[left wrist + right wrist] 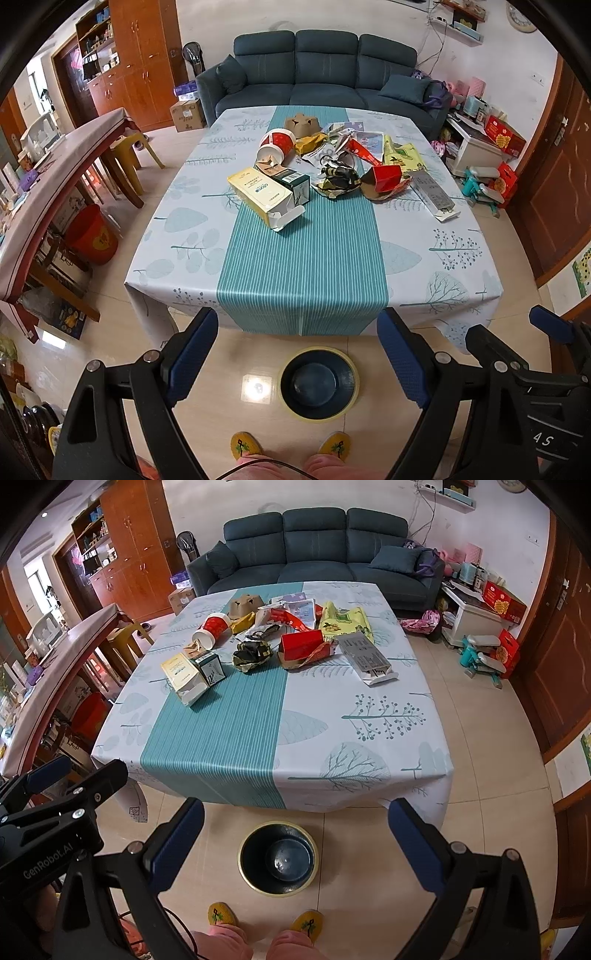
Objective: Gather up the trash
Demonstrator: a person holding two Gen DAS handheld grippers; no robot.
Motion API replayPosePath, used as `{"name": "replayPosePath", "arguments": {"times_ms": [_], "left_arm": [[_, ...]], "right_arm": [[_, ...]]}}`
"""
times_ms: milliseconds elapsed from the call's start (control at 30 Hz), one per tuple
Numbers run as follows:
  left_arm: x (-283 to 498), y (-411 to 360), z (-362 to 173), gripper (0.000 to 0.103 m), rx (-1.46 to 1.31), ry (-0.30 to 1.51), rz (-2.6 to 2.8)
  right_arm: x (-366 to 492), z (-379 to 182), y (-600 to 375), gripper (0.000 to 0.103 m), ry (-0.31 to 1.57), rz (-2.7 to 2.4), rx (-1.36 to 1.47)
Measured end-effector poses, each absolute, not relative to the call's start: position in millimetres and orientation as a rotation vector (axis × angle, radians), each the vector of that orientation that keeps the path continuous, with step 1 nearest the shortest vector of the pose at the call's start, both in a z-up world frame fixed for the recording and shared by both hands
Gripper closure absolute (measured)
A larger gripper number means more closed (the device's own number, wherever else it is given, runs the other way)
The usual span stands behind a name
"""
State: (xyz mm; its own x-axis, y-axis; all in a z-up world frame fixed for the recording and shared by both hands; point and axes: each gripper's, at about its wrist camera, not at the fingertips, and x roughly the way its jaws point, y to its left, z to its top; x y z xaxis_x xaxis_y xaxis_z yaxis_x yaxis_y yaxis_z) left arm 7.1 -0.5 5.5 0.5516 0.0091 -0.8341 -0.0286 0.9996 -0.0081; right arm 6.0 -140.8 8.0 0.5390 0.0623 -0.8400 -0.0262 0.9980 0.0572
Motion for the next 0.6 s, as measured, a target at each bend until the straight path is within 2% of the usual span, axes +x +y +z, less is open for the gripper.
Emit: {"name": "replayPosePath", "arguments": {"times_ms": [600], "left_arm": [[10.3,4.0,-1.0,0.016,-0.060,1.023,0.023]], "right_arm": [[7.1,7.6,-139.0,0.003,0.997,0.051,0.038]]}}
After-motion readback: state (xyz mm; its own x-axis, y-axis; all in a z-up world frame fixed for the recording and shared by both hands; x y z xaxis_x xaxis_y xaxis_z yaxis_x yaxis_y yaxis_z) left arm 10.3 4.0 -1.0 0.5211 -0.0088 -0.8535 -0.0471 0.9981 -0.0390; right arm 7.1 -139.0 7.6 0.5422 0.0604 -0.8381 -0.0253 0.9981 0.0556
